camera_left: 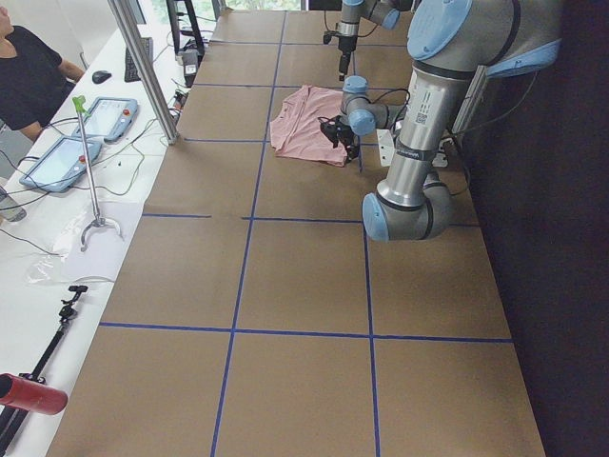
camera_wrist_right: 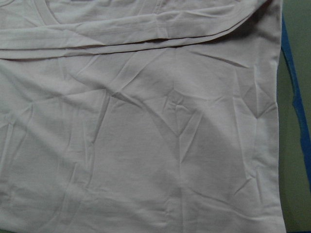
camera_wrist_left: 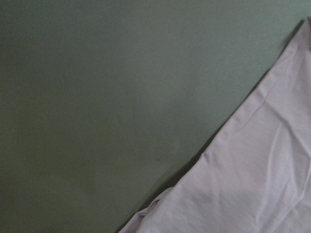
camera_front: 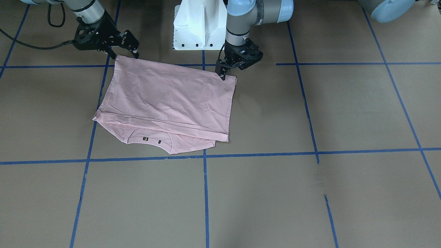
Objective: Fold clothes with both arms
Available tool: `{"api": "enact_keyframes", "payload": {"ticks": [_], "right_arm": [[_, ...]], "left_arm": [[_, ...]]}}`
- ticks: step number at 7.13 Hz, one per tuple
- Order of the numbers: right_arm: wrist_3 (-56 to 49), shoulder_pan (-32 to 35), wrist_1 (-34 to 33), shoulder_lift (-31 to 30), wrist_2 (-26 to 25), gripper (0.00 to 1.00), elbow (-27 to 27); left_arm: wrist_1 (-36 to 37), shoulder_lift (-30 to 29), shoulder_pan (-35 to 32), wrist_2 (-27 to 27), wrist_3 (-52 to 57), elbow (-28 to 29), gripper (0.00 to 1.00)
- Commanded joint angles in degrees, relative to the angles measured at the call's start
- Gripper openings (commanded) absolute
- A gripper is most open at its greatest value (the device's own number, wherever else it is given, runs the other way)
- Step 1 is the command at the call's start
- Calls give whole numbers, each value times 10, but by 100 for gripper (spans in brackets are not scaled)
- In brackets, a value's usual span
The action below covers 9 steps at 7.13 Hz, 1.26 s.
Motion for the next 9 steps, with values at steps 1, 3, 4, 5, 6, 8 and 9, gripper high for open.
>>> {"api": "enact_keyframes", "payload": {"ticks": [1, 3, 4, 5, 6, 8, 9], "right_arm": [[0, 1, 0, 1, 3, 100, 0], [0, 1, 0, 2, 4, 100, -1], [0, 1, 0, 2, 4, 100, -1], [0, 1, 0, 2, 5, 100, -1], [0, 1, 0, 2, 5, 100, 0], [0, 2, 0, 2, 5, 100, 0], [0, 2, 0, 2, 5, 100, -1]], "left_arm": [[0, -1, 5, 3, -6, 11, 97], [-1, -2, 5, 9, -12, 15, 93], [-1, -1, 5, 11, -12, 17, 88], [-1, -2, 5, 13, -12, 19, 82], [-1, -2, 5, 13, -13, 18, 75], [-1, -1, 5, 13, -13, 18, 42], [-1, -1, 5, 13, -13, 17, 15]]}}
